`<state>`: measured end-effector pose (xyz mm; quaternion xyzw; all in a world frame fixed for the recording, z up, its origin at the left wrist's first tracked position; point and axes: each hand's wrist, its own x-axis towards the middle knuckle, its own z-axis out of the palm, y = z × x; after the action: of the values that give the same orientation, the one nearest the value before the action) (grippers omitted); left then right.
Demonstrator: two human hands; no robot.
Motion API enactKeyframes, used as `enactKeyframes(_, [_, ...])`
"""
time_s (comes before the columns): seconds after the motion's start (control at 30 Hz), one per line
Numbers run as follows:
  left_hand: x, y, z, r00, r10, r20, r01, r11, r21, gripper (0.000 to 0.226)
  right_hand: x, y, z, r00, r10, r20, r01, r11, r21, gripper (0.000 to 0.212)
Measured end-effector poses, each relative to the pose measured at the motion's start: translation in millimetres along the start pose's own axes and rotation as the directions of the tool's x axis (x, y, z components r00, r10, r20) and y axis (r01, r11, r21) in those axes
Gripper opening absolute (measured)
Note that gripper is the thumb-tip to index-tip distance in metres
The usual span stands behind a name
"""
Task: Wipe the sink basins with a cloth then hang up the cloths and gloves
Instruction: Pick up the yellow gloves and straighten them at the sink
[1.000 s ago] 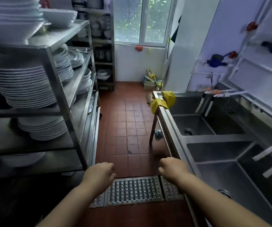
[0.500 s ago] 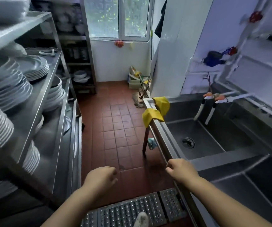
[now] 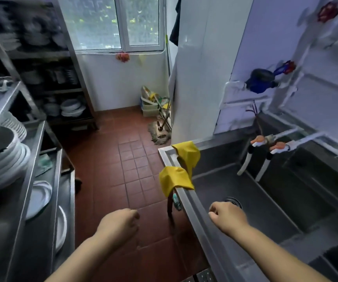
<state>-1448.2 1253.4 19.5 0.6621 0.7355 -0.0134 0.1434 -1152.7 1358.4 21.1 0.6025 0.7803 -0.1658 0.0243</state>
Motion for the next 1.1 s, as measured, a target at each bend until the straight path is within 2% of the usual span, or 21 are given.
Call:
enactKeyframes(0.1, [56,4,-7,0.997,0.072,0.026,-0.072,0.997,0.019,0.035,28,11,-3,0.998,0.065,0.0,-0.065,0.998,0.028,0.023])
enactKeyframes(0.23, [137,18,-12,0.981,0.188,0.05,-0.189,0.982,0.024,0.035,59,25,1,0.971,0.239,0.015,-0.24,0.964,0.113,0.021])
enactKeyframes(0.37, [218,28,-10,0.935,0.331,0.123,-0.336,0.942,0.014,0.033,96,25,4,0.926,0.376,0.031,-0.376,0.909,0.179,0.019])
enactKeyframes(0.5, [293,25,-14,0.88,0.441,0.177,-0.446,0.895,-0.013,0.038,139,9,5,0.872,0.478,0.107,-0.489,0.833,0.257,0.018])
enactKeyframes(0.67, [378,19,-29,0.817,0.545,0.191,-0.554,0.832,-0.004,0.031,200,-14,15,0.879,0.429,0.207,-0.476,0.812,0.338,0.025])
enactKeyframes(0.8, [437,23,-32,0.784,0.581,0.219,-0.599,0.8,0.02,0.032,247,-29,39,0.879,0.417,0.23,-0.476,0.791,0.385,0.029])
enactKeyframes(0.93, [478,32,-29,0.76,0.616,0.206,-0.633,0.774,0.02,0.034,283,-40,60,0.887,0.396,0.238,-0.461,0.795,0.395,0.037])
enactKeyframes(1.1, [516,48,-23,0.704,0.684,0.19,-0.701,0.712,0.036,0.037,301,-42,73,0.869,0.358,0.341,-0.48,0.777,0.407,0.047])
